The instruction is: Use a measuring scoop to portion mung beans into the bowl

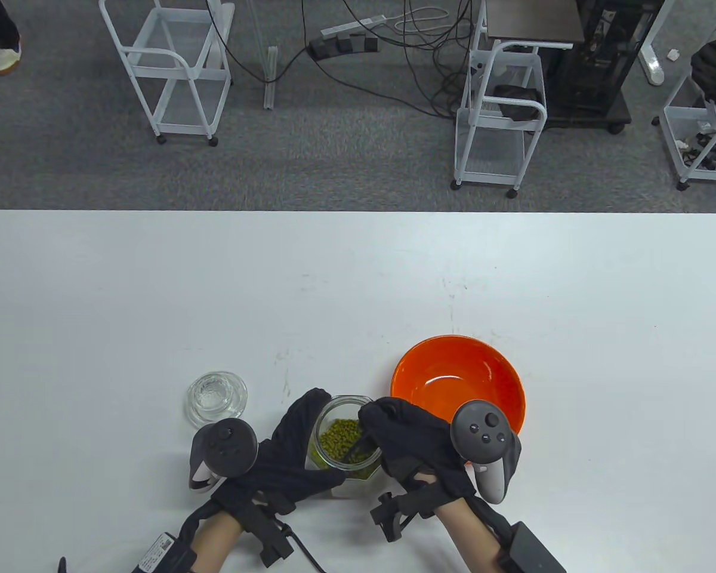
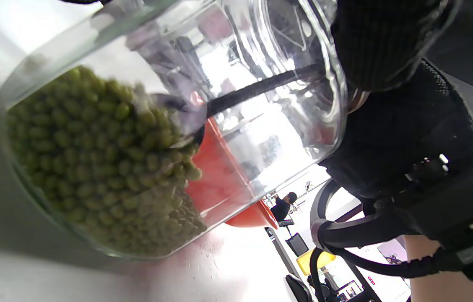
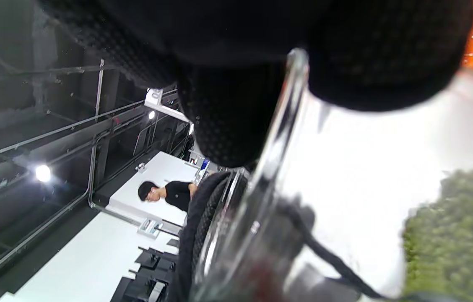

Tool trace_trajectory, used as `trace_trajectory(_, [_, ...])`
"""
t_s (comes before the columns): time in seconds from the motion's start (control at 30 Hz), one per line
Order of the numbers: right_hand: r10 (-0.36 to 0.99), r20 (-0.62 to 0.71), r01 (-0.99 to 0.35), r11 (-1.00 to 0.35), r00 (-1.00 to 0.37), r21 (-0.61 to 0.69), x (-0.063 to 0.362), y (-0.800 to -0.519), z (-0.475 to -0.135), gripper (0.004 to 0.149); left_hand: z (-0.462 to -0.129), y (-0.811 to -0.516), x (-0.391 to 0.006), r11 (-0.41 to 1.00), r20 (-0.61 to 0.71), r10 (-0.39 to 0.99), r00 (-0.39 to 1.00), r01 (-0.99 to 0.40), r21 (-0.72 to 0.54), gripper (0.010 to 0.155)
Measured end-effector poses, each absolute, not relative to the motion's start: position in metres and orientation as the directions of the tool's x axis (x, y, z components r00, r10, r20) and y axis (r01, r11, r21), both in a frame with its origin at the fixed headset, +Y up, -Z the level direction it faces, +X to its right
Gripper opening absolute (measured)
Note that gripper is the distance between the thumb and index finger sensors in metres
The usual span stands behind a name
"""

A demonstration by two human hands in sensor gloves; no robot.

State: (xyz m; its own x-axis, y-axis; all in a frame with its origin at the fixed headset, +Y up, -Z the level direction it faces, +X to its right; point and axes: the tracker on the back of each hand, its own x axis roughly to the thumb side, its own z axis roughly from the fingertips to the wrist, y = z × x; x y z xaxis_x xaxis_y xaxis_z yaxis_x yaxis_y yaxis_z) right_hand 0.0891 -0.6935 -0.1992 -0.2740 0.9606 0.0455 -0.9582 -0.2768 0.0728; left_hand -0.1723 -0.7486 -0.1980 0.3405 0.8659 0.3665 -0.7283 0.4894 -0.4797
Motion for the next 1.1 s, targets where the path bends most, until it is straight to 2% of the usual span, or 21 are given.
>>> trace_trajectory(0.27, [0.993, -0.072, -0.995, -0.095, -0.098, 0.036, 0.102, -0.703, -0.204, 0.040, -0.198, -0.749, -0.172, 0.491, 0.368, 0.865, 0.341, -0.729, -0.477, 0.114])
trace_trajectory(0.57, [0.987, -0.157, -0.999, -0.039, -0.033, -0.035, 0.122, -0.714, -0.212, 0.040, -0.198, -0.749, -0.172, 0.491, 0.368, 0.865, 0.342, -0.729, -0.477, 0.114])
trace_trajectory(1.1, [0.934, -0.297, -0.980, 0.180, 0.197, -0.083, 0.147, -0.738, -0.221, 0.040, -0.197, -0.750, -0.172, 0.489, 0.370, 0.865, 0.338, -0.730, -0.477, 0.113])
